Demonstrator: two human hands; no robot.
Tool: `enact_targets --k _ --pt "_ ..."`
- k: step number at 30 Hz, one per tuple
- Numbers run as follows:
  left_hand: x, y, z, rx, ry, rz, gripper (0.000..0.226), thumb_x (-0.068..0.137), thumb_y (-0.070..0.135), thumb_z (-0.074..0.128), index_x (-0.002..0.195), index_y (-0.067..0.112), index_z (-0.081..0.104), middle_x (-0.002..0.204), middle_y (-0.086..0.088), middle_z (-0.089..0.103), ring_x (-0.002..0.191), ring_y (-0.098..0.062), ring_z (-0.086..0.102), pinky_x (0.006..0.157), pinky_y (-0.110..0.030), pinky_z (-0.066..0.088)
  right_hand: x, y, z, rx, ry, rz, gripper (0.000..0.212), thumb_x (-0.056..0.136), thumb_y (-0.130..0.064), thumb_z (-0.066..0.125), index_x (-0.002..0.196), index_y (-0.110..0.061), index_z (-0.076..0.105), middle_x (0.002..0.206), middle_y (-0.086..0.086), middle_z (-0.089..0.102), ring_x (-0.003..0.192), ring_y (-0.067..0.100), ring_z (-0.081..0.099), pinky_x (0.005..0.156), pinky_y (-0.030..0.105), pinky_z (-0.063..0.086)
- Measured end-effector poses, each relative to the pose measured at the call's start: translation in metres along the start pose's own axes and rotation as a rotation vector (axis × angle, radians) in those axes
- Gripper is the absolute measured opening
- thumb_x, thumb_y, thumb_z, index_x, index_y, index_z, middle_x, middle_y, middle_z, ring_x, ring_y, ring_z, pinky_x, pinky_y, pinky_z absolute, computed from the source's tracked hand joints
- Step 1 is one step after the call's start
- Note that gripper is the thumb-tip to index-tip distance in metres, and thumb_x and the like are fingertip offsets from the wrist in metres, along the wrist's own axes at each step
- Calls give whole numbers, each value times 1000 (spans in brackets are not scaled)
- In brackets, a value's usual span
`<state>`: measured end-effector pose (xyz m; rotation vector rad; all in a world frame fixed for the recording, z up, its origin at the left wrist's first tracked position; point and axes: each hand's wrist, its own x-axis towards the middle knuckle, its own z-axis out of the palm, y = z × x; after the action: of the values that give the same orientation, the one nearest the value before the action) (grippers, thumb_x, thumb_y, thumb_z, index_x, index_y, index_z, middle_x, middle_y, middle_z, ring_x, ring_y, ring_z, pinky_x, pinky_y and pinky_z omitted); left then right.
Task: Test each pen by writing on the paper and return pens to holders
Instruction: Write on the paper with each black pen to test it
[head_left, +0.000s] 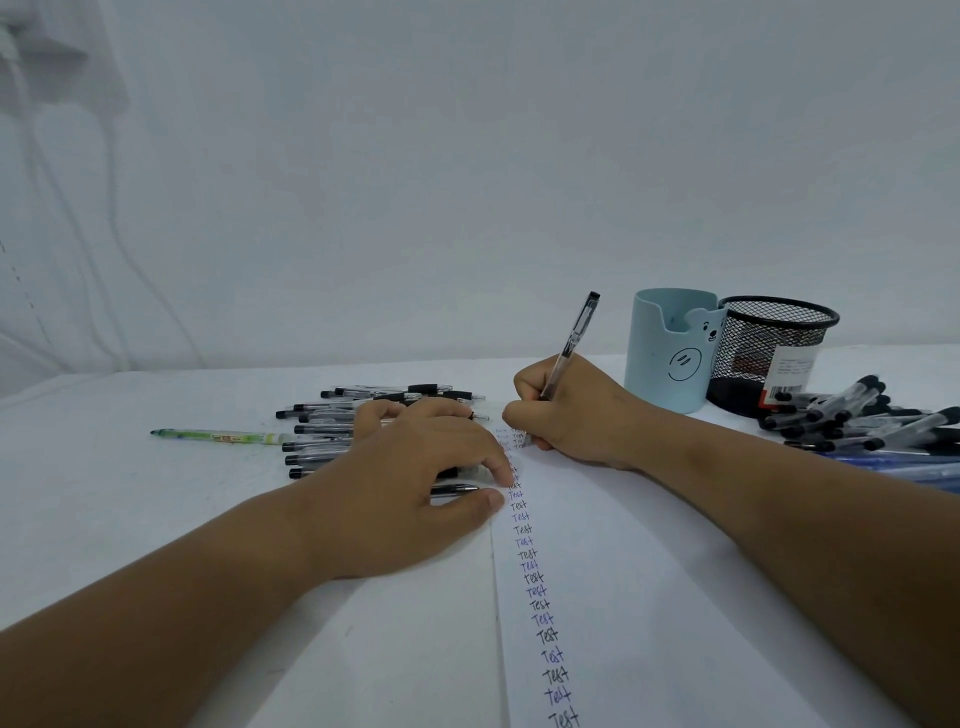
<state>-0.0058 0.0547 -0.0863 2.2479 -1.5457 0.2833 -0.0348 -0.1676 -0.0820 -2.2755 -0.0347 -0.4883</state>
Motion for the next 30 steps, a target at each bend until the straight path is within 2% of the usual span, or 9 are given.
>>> enact_targets --k 3,7,13,18,20,23,26,28,30 --pt "0 -1 1 3 -6 1 34 86 62 40 108 47 61 122 36 57 139 13 23 110 -39 8 -1 0 -1 -15 11 -6 39 79 -8 61 52 -18 35 50 4 44 50 16 45 57 29 36" --pt "0 -1 0 10 -6 -3 32 87 61 41 108 46 61 123 38 55 139 13 23 110 -41 8 -2 -3 -1 -41 16 -29 40 79 -7 59 54 -19 30 53 6 36 51 17 39 54 28 31" --pt "0 -1 1 15 -8 -15 31 88 61 42 110 47 60 124 38 54 140 15 20 111 -41 8 -2 0 -2 5 -10 25 40 78 -9 60 52 -19 32 51 5 39 50 18 45 57 32 35" --pt "1 -1 1 22 -17 -19 38 85 65 36 109 48 59 124 38 54 140 14 21 111 -44 9 -3 -6 -1 -68 -5 -24 42 79 -6 59 54 -19 27 53 -2 27 53 15 29 53 28 27" --pt "1 0 1 21 -16 -25 43 84 68 32 109 47 60 125 41 53 139 16 20 112 -44 8 -4 -6 -1 -64 20 -16 42 80 -7 60 54 -18 29 52 -3 29 53 15 31 54 28 29" --pt "-1 2 0 20 -16 -37 50 82 76 31 108 46 61 123 37 55 137 17 21 113 -42 6 -6 -5 -2 112 94 57 45 92 -21 64 54 -10 41 48 0 42 47 16 41 55 28 36" --pt "0 5 -1 15 -17 -48 51 77 82 38 106 44 59 121 31 58 137 15 23 116 -44 4 -7 -12 -7 228 170 60 56 103 -38 50 68 6 43 56 8 42 52 21 36 58 30 34" --pt "0 7 -1 14 -20 -53 51 76 82 40 105 44 59 120 31 58 137 14 24 116 -44 3 -5 -16 -10 255 229 33 48 104 -40 49 78 0 41 59 8 39 54 21 33 54 30 33" --pt "0 8 -1 24 -23 -57 52 75 82 39 105 44 58 120 31 58 138 14 22 116 -44 3 -4 -20 -13 322 271 53 40 97 -54 54 93 -15 44 49 -7 40 44 16 34 46 25 32"
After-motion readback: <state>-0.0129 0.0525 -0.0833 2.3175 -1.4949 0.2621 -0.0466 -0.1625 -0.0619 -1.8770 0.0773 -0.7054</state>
